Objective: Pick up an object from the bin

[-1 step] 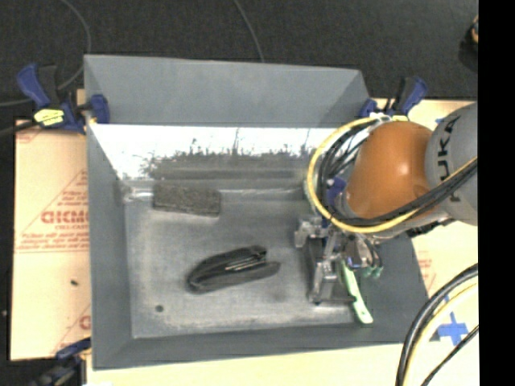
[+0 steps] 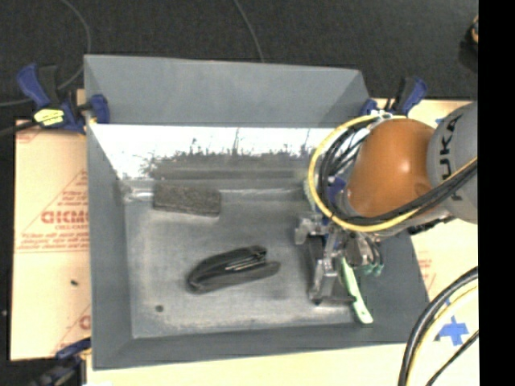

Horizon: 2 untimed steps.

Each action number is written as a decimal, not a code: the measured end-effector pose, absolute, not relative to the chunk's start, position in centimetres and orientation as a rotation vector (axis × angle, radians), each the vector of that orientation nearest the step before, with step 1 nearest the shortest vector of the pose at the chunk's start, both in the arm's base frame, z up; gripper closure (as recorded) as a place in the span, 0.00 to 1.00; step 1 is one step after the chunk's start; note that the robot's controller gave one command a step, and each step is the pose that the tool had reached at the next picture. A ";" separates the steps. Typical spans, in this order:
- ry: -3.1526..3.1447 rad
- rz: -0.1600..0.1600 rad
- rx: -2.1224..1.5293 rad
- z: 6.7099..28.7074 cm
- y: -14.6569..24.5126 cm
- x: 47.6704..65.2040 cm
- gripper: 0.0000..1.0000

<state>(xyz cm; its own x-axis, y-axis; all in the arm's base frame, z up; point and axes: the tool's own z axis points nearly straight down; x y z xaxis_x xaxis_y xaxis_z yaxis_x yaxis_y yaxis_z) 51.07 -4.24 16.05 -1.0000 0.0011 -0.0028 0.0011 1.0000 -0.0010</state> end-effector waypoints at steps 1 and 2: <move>3.070 -0.001 0.695 6.8 3.7 54.5 0.00; 3.130 -0.002 -0.031 14.0 4.6 53.9 0.00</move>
Offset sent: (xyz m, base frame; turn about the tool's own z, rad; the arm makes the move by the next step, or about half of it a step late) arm 0.0268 0.0891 -0.0232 -0.0198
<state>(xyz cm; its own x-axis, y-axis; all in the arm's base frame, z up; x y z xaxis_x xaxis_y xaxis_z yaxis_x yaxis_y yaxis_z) 53.93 4.60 14.03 -0.9997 -0.0200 -0.0111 -0.0200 0.9998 -0.0011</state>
